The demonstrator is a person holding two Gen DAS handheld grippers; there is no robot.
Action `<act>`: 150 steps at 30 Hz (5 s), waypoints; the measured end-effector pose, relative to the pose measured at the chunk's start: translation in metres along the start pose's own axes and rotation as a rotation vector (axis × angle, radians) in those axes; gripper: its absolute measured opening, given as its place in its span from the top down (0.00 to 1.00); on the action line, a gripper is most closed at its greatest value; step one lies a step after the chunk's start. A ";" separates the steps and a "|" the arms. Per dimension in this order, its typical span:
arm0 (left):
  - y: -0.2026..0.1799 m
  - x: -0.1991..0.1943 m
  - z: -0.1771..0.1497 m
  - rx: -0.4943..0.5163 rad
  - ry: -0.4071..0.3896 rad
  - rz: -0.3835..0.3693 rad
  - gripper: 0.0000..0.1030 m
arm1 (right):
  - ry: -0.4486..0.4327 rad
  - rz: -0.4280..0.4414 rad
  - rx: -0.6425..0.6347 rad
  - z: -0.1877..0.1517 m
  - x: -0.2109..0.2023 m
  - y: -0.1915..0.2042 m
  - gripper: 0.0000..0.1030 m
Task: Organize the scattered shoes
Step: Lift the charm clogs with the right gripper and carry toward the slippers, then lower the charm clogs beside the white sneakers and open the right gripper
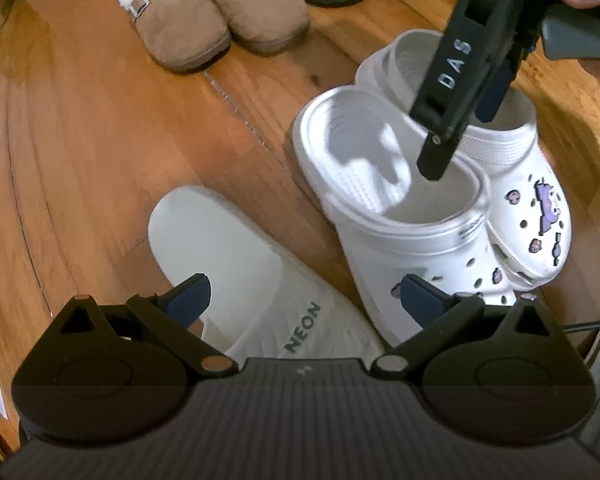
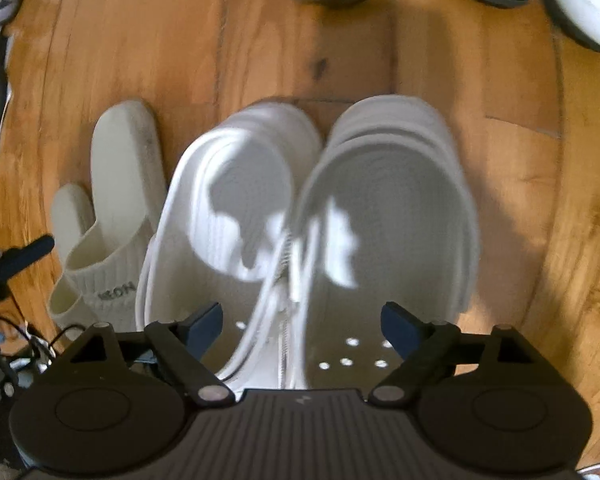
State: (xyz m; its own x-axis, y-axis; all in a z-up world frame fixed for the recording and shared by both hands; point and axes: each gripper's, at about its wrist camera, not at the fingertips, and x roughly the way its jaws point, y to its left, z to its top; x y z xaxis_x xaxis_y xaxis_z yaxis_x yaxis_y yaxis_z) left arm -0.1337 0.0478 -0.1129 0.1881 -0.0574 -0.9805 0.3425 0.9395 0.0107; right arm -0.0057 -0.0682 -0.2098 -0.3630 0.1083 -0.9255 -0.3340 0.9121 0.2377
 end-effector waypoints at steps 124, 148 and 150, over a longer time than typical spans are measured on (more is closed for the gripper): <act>-0.006 0.027 0.039 -0.244 -0.025 -0.409 0.00 | -0.263 -0.035 0.484 -0.024 -0.137 -0.305 0.76; 0.003 0.017 0.046 -0.253 -0.061 -0.391 0.00 | -0.337 -0.366 0.467 0.020 -0.148 -0.279 0.78; 0.007 0.018 0.047 -0.264 -0.062 -0.391 0.00 | -0.392 -0.372 0.478 0.033 -0.164 -0.280 0.78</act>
State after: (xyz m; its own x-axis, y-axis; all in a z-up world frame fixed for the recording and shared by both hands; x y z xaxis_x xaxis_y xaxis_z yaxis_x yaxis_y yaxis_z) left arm -0.0842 0.0371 -0.1216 0.1492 -0.4363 -0.8873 0.1546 0.8966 -0.4149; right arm 0.1758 -0.3288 -0.1344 0.0695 -0.1910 -0.9791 0.0746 0.9797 -0.1858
